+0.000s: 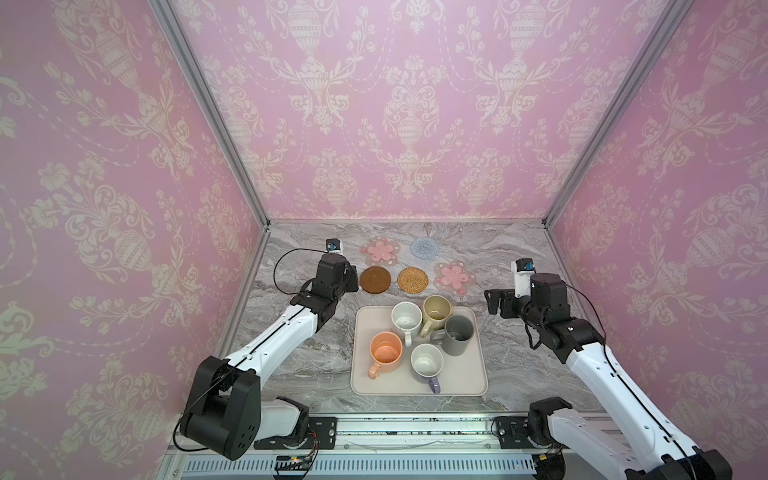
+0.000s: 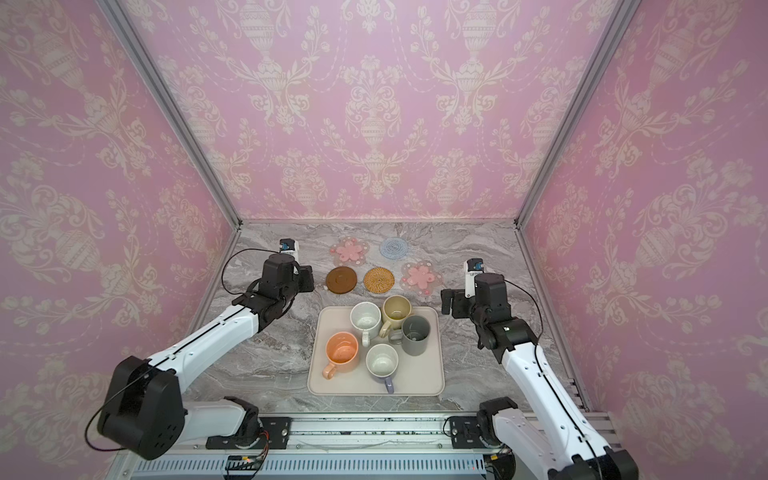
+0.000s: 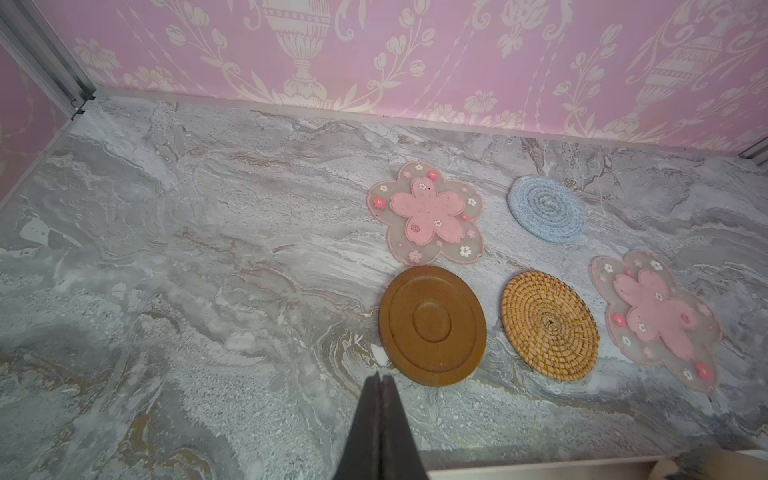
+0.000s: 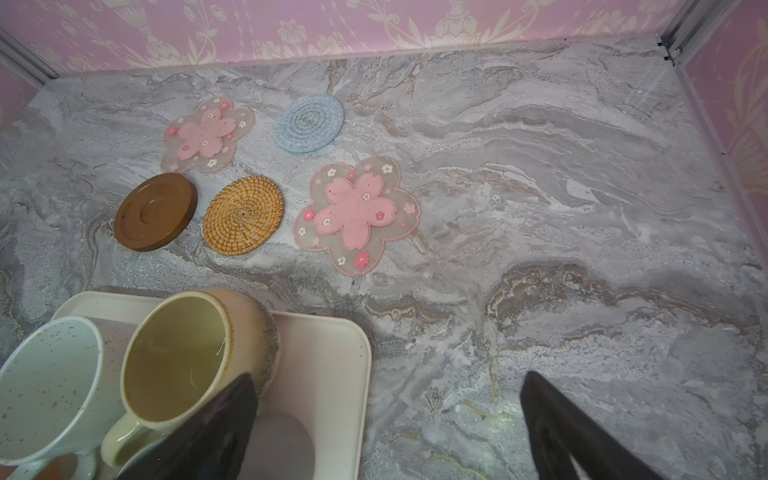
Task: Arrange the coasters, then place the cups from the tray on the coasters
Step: 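Raise left gripper over brown wooden coaster while right gripper nears woven coaster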
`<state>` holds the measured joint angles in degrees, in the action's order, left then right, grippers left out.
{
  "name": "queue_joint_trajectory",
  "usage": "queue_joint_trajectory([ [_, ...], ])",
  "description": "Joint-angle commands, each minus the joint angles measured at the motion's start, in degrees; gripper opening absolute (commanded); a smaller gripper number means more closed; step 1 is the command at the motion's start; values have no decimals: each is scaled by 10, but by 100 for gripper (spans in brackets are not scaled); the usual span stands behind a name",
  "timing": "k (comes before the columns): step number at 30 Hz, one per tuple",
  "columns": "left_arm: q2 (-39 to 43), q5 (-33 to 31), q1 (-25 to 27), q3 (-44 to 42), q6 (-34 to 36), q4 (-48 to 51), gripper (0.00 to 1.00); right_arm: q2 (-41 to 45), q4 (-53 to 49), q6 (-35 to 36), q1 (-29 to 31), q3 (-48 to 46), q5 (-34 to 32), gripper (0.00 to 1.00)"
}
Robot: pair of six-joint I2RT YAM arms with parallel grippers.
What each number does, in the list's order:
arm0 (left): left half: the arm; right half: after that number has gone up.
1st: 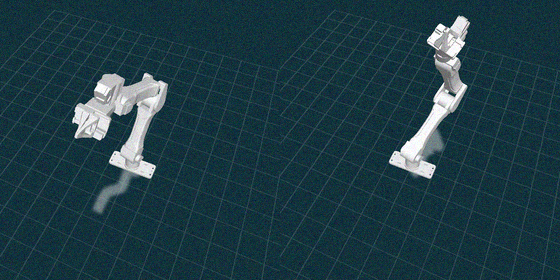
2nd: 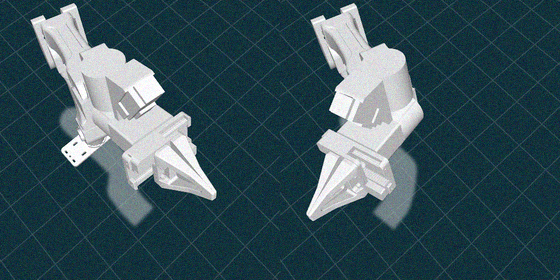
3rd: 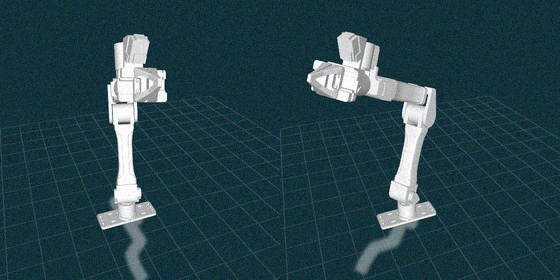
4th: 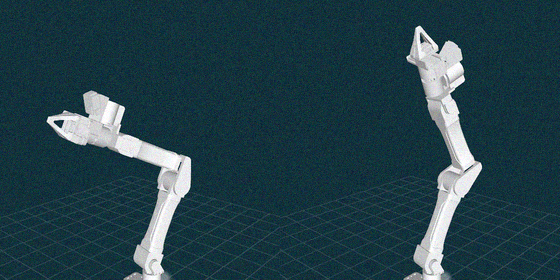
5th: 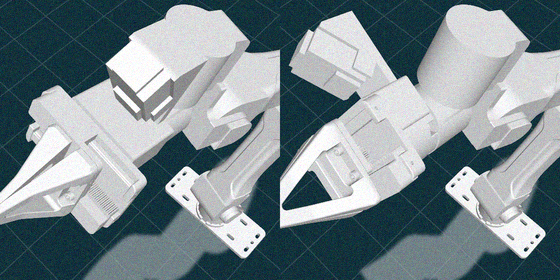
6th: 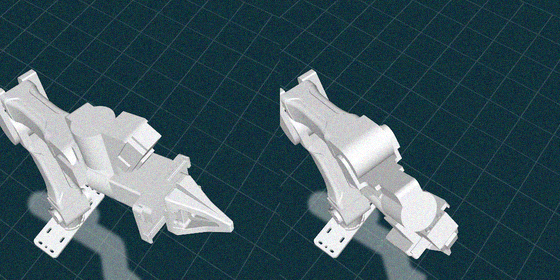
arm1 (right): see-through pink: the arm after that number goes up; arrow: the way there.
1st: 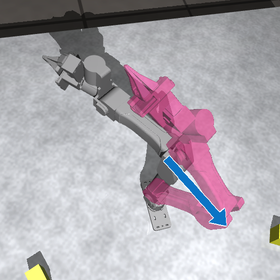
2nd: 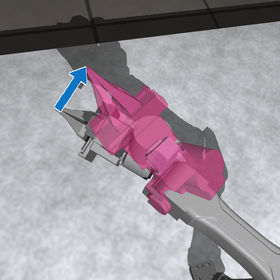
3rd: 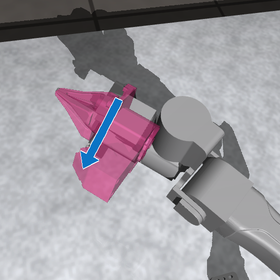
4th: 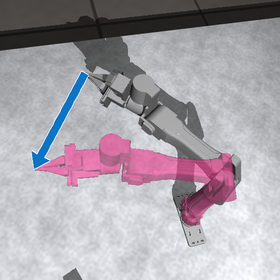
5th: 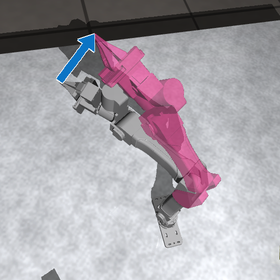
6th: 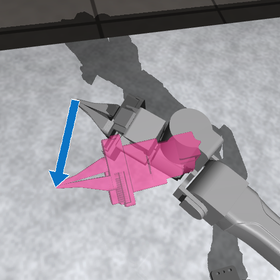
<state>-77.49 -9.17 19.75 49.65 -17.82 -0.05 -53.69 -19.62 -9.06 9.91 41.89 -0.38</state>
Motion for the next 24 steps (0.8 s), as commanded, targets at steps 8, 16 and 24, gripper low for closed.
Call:
queue_joint_trajectory([
  [8,-107,83,9,71,26,-67,0,-47,37,11,5,37,19,100],
  [16,-217,79,23,218,25,83,0,-103,31,19,7,76,14,99],
  [24,-283,72,31,293,-22,108,0,-182,-32,5,12,156,24,96],
])
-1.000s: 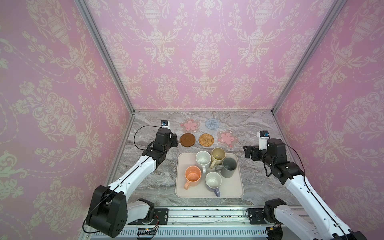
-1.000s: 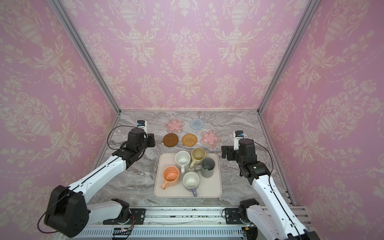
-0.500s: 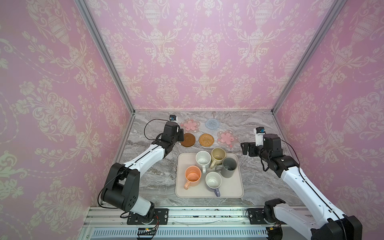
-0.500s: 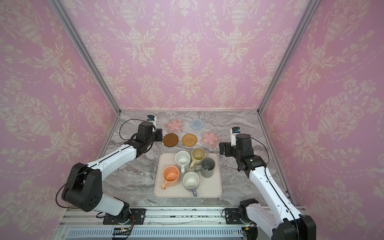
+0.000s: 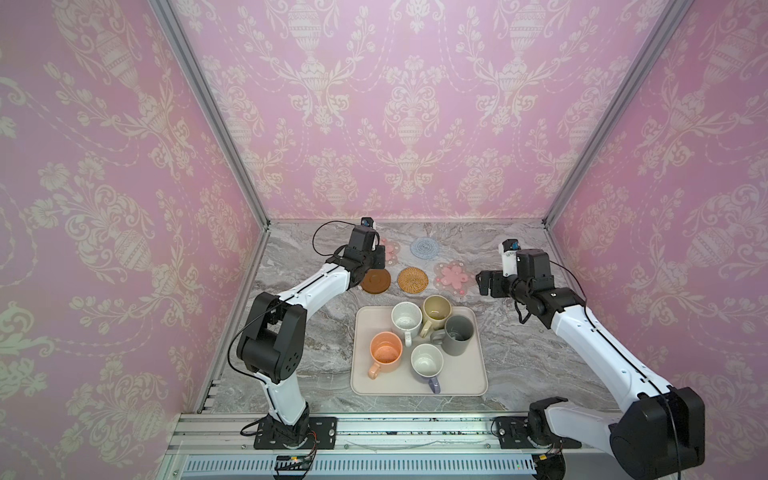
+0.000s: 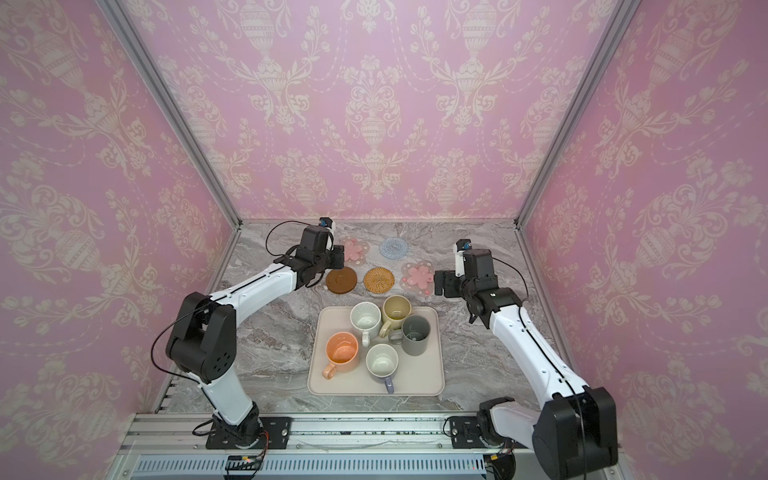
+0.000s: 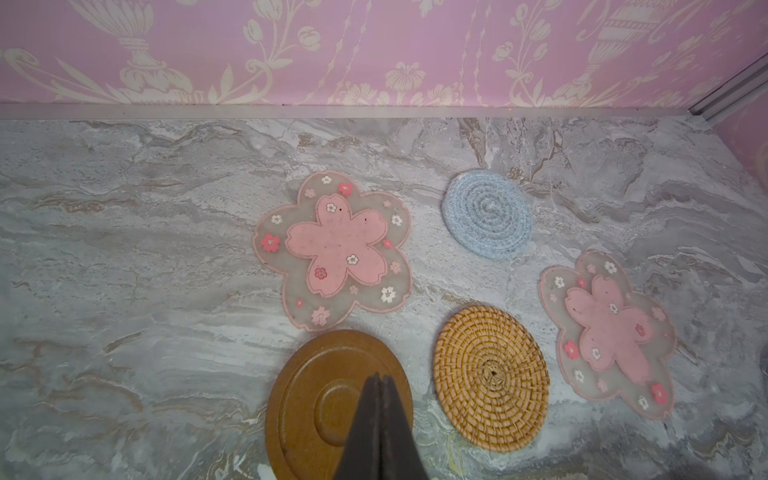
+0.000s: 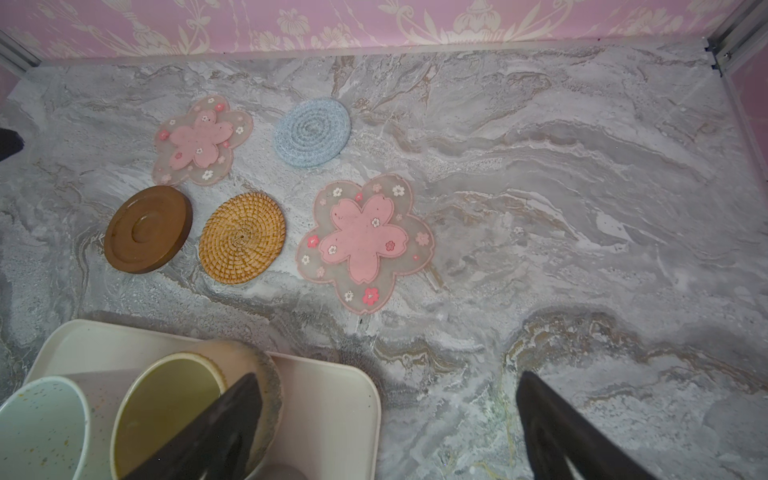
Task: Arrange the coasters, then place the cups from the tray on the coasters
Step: 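Raise left gripper over brown wooden coaster while right gripper nears woven coaster, then lower the closed left gripper onto the center of the brown wooden coaster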
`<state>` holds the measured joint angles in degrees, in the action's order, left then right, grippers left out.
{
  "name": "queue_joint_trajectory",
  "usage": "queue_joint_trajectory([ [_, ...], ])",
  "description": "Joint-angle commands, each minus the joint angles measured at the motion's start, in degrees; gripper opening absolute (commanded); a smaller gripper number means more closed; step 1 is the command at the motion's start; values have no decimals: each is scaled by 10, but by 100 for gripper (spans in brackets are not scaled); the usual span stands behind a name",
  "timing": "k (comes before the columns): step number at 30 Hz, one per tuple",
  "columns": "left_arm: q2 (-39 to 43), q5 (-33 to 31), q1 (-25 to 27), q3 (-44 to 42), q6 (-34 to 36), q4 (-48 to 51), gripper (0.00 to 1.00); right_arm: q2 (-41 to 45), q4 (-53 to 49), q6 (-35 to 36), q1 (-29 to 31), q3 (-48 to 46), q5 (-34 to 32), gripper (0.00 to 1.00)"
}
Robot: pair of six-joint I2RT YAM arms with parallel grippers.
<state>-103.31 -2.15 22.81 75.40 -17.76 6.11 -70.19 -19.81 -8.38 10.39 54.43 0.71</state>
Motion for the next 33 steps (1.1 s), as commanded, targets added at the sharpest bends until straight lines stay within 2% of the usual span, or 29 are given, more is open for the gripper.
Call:
queue_joint_trajectory([
  [1,-37,1,1,51,-25,62,0,-26,-34,-2,9,37,16,96],
  [13,-123,-8,3,136,-58,180,0,-93,-56,-1,44,73,24,95],
  [18,-148,11,3,166,-60,187,0,-106,-59,-4,55,82,24,95],
  [23,-172,-3,2,201,-55,209,0,-129,-58,-15,69,98,30,95],
  [33,-179,-2,1,217,-38,223,0,-199,-87,-1,122,182,14,94],
])
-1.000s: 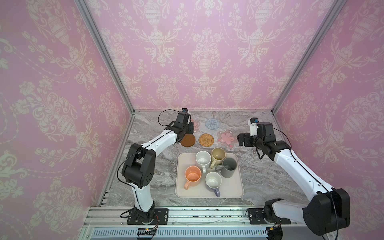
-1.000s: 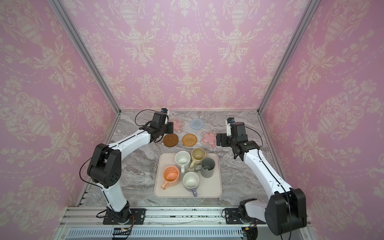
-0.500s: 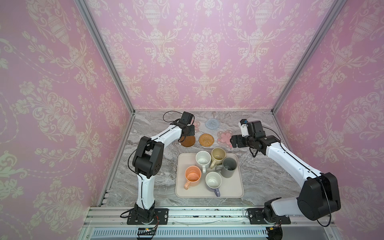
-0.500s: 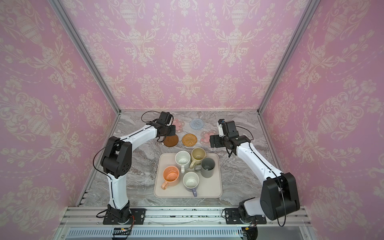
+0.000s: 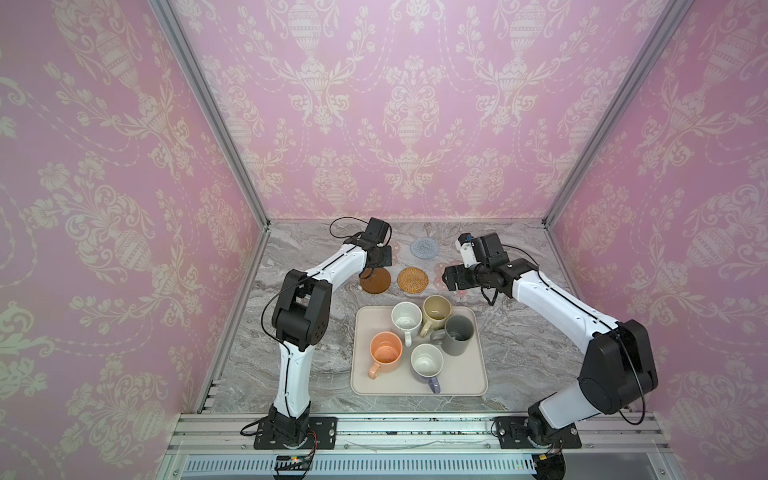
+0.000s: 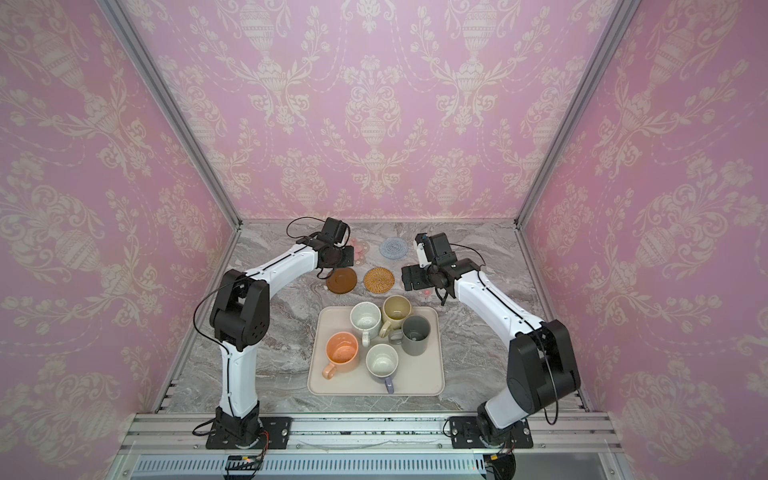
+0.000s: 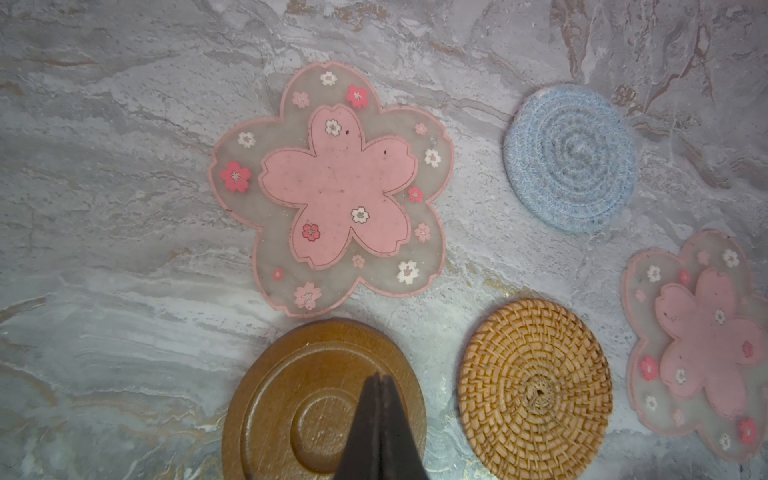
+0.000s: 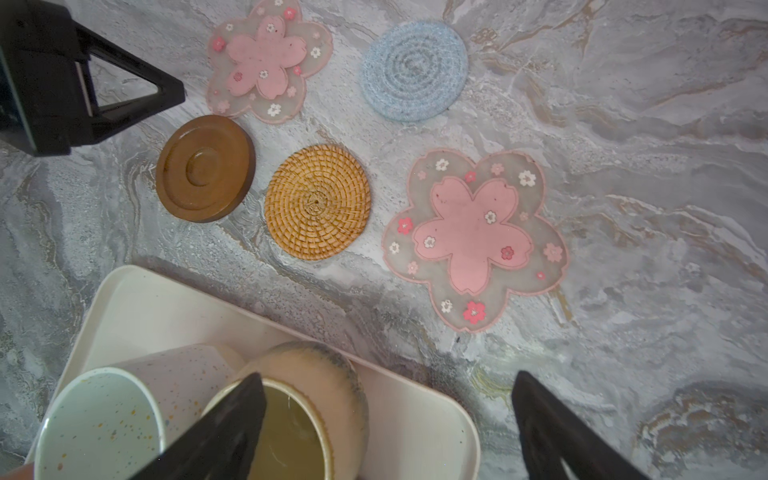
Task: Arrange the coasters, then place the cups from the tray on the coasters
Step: 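Lower the closed left gripper onto the center of the brown wooden coaster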
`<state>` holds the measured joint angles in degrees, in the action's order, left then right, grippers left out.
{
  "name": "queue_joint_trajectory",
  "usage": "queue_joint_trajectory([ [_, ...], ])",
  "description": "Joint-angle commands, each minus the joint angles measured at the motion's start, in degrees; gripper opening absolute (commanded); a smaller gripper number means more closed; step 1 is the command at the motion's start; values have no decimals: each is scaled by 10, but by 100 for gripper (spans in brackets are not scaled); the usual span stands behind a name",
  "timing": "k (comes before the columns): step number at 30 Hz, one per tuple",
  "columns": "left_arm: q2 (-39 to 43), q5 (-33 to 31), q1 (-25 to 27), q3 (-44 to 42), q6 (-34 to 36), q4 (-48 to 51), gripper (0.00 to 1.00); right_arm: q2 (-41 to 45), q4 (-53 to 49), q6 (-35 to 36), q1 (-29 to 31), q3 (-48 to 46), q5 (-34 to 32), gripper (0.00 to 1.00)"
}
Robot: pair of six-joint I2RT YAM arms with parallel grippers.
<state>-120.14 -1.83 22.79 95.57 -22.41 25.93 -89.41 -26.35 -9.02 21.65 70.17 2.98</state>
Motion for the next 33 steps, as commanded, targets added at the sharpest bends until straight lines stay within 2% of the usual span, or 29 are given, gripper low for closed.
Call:
queue_joint_trajectory([
  [1,-10,-7,2,15,10,29,0,-12,-24,5,13,28,-10,93],
  [12,0,1,-5,-37,-5,35,0,-25,-34,-5,26,49,-12,93],
  [25,-38,8,-11,-27,-32,56,0,5,-54,-2,34,30,-33,92],
  [33,-33,5,-14,-41,-39,59,0,18,-60,-1,38,23,-38,92],
])
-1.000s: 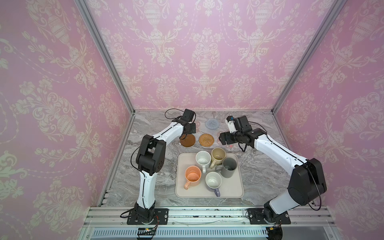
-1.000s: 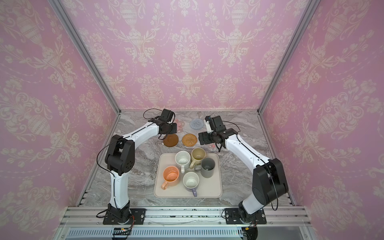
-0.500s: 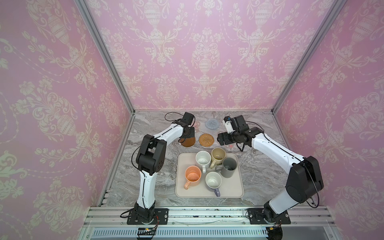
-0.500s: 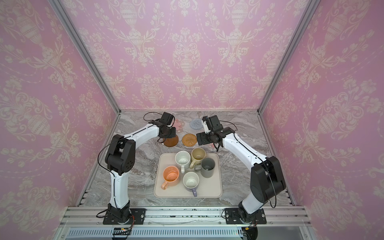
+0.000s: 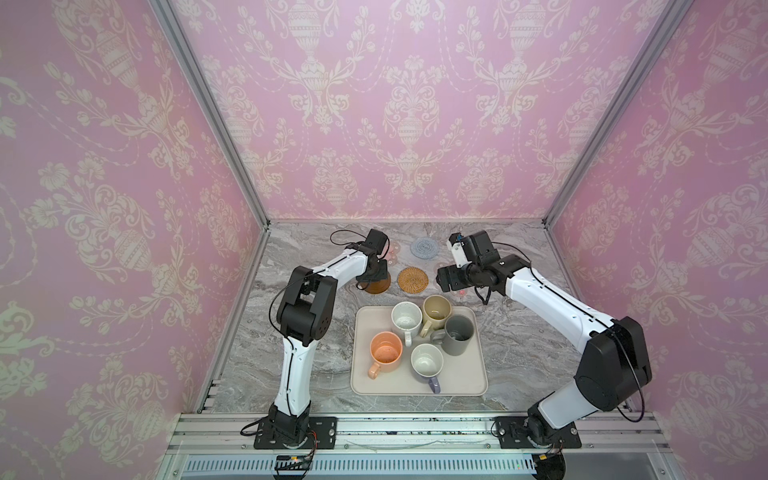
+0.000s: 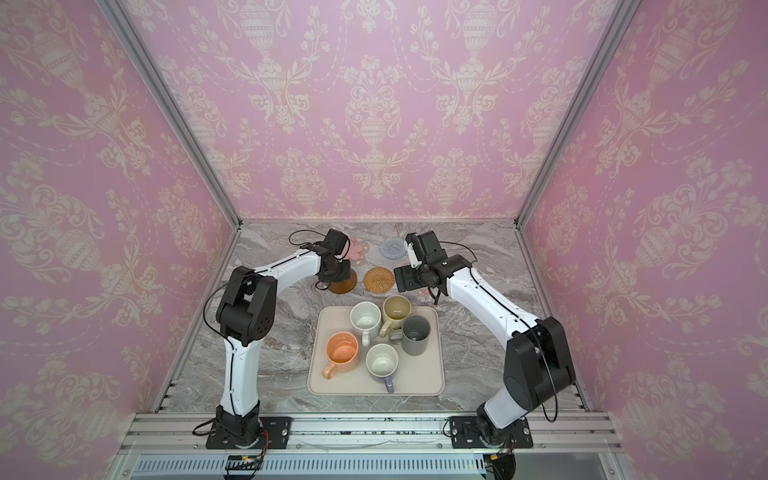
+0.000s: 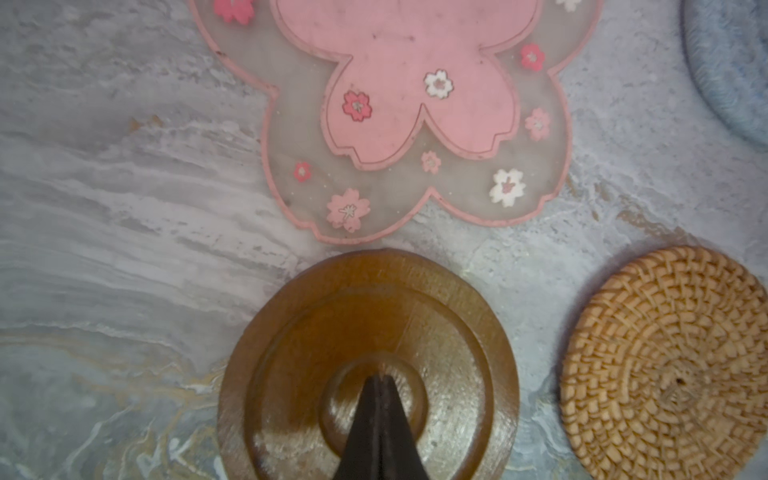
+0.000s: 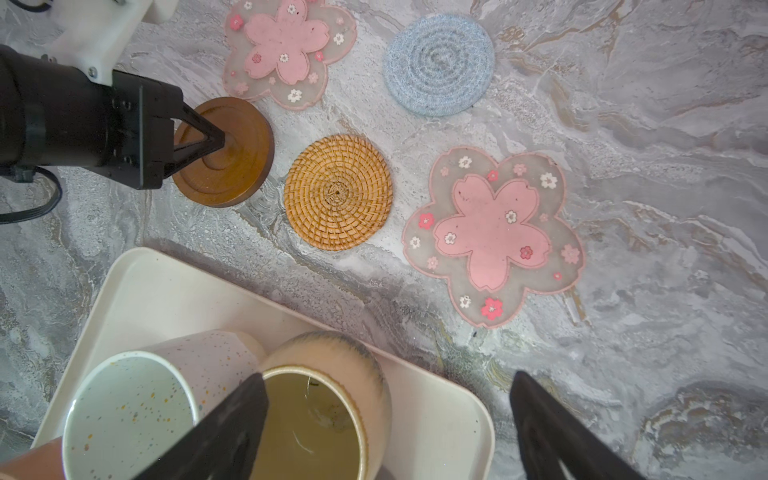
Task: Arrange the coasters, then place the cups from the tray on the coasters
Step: 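Lower the closed left gripper onto the center of the brown wooden coaster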
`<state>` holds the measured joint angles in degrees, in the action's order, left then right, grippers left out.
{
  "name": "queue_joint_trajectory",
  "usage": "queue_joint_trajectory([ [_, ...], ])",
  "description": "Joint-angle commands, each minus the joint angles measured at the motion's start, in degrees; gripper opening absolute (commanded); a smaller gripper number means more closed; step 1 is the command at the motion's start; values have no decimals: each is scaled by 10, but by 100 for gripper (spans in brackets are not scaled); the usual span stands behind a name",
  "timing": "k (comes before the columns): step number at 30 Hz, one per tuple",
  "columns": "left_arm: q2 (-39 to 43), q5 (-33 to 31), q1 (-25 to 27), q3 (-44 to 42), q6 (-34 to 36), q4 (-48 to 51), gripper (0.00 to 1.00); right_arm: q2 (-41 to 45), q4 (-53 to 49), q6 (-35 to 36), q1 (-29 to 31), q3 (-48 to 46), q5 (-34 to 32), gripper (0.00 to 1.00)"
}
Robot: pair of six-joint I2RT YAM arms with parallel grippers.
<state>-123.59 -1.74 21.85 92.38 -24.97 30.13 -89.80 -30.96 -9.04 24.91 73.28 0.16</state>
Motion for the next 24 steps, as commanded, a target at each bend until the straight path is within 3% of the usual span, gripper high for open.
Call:
queue_joint_trajectory([
  [1,1,3,-6,-10,-14,18,0,23,-15,-2,6,-8,-10,92],
  [24,61,-32,-86,-100,-10,20,0,35,-24,-5,15,-14,-20,92],
])
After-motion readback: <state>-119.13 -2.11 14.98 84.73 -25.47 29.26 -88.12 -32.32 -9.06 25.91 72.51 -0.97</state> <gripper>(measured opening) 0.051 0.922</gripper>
